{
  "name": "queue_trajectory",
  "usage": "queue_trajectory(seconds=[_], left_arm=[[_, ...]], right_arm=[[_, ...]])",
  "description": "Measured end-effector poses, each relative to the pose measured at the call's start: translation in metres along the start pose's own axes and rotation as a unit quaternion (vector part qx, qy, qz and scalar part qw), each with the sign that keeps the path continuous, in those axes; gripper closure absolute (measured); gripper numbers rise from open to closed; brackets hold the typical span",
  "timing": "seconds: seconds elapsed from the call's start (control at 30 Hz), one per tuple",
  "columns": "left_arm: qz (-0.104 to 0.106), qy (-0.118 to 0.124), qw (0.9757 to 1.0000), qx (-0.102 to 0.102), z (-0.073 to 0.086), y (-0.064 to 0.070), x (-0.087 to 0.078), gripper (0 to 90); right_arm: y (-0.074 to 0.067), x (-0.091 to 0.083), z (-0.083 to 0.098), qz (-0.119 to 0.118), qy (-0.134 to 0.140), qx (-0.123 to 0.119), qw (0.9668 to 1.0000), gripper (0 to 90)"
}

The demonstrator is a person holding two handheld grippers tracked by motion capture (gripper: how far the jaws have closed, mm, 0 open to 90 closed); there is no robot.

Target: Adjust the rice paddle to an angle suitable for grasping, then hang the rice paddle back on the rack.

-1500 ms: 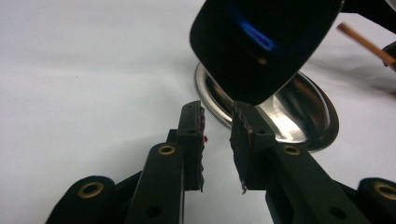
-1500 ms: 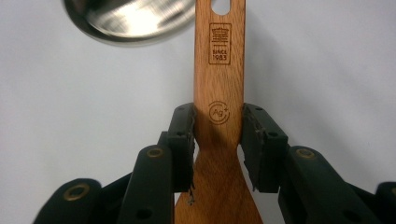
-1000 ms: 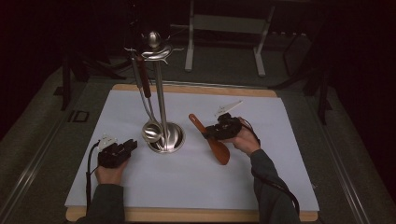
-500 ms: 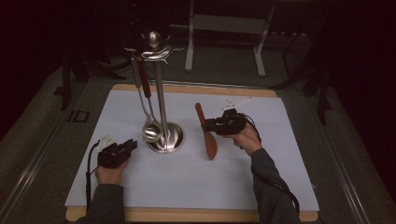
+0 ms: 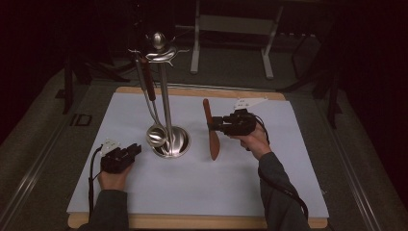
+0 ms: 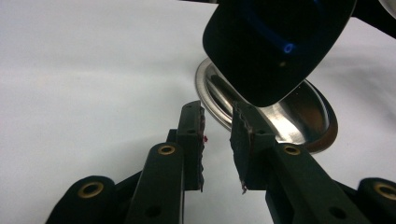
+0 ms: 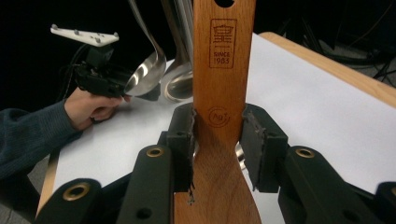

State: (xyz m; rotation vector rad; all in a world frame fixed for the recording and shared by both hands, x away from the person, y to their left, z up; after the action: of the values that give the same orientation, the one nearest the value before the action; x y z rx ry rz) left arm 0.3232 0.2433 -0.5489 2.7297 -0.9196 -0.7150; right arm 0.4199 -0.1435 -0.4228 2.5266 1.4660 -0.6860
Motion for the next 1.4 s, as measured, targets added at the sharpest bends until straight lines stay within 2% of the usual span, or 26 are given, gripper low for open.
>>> queue_trajectory(seconds=[0.43,0.73,1.4], left_arm=[[0.001,0.000,1.0000,-0.002,0.000,-0.001,0.000,74.0],[0.001,0.000,1.0000,-0.002,0.000,-0.001,0.000,74.0],[0.002,0.003,1.0000,-0.004,0.000,-0.001,-0.001,73.8]], right_arm=[[-0.003,-0.009,-0.012,-0.013,0.028,-0.001,0.9995,66.4],[-0.005,-0.010,-0.017,-0.016,0.033,-0.005,0.9993,66.4],[-0.024,-0.023,-0.048,-0.037,0.066,-0.031,0.9966,66.4]])
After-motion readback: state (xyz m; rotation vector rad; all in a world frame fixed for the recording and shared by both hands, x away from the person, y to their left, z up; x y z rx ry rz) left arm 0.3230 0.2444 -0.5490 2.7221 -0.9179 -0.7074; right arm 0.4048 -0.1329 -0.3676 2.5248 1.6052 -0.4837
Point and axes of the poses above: each handheld gripper's, and its own axes: x roughly forward along the jaws, z roughly out of its underside, y roughly to its right, the point moved 2 cm from there along x, roughly forward along the jaws, and after that the axes turned 12 degrees about z, right-handed, at the moved point
